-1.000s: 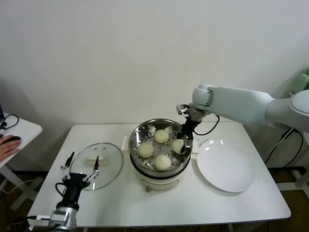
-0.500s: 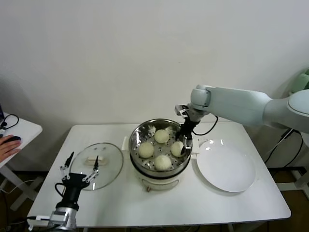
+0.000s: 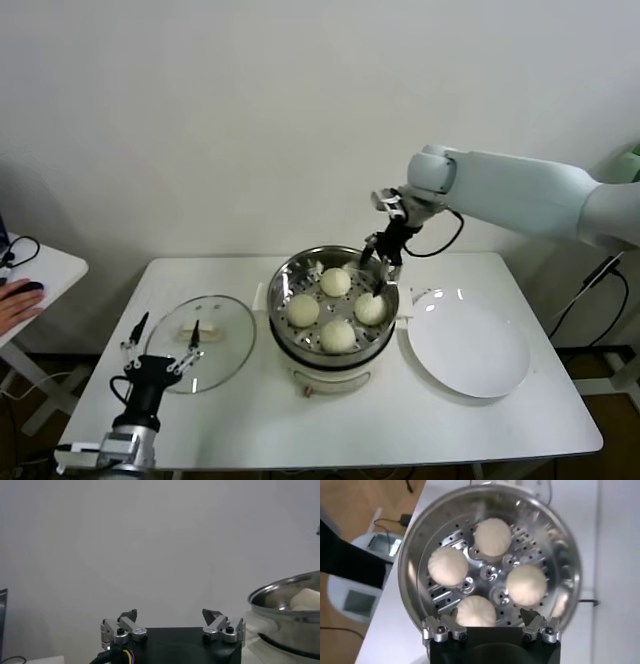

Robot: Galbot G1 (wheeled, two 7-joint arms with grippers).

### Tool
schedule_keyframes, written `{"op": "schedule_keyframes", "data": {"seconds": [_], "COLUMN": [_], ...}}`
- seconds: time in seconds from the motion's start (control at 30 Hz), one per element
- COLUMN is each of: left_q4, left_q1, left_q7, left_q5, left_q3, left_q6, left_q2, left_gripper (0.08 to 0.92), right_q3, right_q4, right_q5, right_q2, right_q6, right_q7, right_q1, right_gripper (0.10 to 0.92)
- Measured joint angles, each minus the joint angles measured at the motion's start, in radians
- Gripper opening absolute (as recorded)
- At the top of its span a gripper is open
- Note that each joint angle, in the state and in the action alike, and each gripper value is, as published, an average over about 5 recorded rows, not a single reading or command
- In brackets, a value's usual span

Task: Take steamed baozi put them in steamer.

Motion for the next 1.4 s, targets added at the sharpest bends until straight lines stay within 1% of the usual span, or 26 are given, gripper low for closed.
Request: {"op": "schedule_keyframes", "data": {"seconds": [0.2,0.47,0.67,0.9,1.17,1.4], "left_q4": [-0.003,-0.01,-0.004,-0.004,0.003,-0.003], "left_q1": [-0.022,-0.053,-0.068,-0.059,-0.043,-0.024], "left_q7": [-0.007,-0.013,-0.011,-0.007,-0.006,-0.005], "left_q5": [0.002,0.011,0.021,0.038,0.041,0.024], "left_q3": [0.004,0.008,0.003,0.008,0.001,-0.01], "left_q6": [0.019,0.042,0.042,0.028,0.015,0.01], "left_q2": [-0.009,-0.024,-0.039,-0.05,-0.054,-0.06], "left_gripper": [0.823,0.823,0.823,0.823,0.823,0.823], "right_q3": [0.067,0.236,0.477,0.823,1.235,1.606], "right_q4": [0.055,0.154,0.24,0.336,0.426,0.506], "right_q5": [-0.001,-0.051,-0.109,-0.177,-0.255,-0.335], "right_q2": [-0.087,-0.244,-0.37,-0.482,-0.503,-0.409], "right_q6": [0.028,0.043,0.054,0.085,0.13,0.176], "right_q7": [0.073,0.196,0.292,0.396,0.503,0.588], "right_q1": [0.002,-0.086,-0.278,-0.589,-0.988,-1.352], "right_gripper": [0.823,0.823,0.823,0.823,0.823,0.823]}}
